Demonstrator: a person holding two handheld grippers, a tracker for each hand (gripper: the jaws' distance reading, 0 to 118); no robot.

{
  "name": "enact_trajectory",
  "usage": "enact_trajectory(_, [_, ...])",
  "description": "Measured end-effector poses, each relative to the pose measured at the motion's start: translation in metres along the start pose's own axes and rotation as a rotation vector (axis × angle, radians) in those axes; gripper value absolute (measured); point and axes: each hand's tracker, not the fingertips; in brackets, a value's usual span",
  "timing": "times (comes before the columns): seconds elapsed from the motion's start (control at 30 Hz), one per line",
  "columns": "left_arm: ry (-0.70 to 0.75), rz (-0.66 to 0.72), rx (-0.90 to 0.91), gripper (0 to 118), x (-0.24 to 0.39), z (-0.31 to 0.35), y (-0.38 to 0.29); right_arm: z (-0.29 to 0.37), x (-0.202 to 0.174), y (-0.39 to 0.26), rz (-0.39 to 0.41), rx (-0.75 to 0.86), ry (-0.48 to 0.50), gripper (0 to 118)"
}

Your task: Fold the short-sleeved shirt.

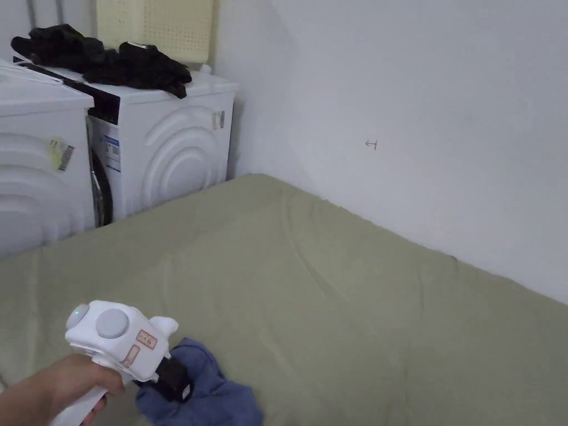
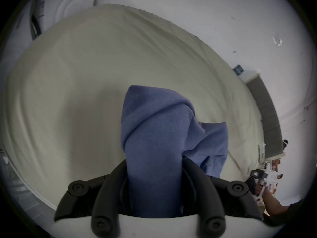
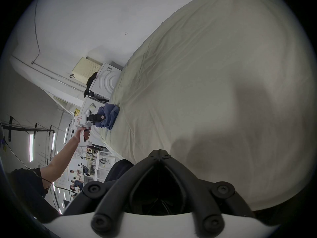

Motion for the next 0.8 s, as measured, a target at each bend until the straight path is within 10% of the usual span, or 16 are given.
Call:
enact_trajectory(0.2, [-0.027,0.047,0.007,30,-0.052,-0.018,0.007,-0.003,0.0,0.0,-0.024,0.012,-0.009,1])
enact_trajectory(0.3, [-0.034,0.04,0.021,83,-0.032,0.004,0.001,0.001,-0.006,0.003,-0.014,0.016,-0.012,1])
enact_trajectory(0.37, [0.001,0.012,0.039,97,-0.037,0.016,-0.001,0.005,-0.01,0.005,-0.003,0.017,-0.012,1])
enact_trajectory(0.7, [0.146,0.027,0.283,95,-0.016,0.114,-0.04,0.054,-0.036,0.016,0.123,0.156,-0.045,1])
enact_trajectory(0.8, [0.108,0.069,0.495,46,0.036,0.142,-0.071,0.093,-0.052,0.028,0.229,0.26,-0.156,1])
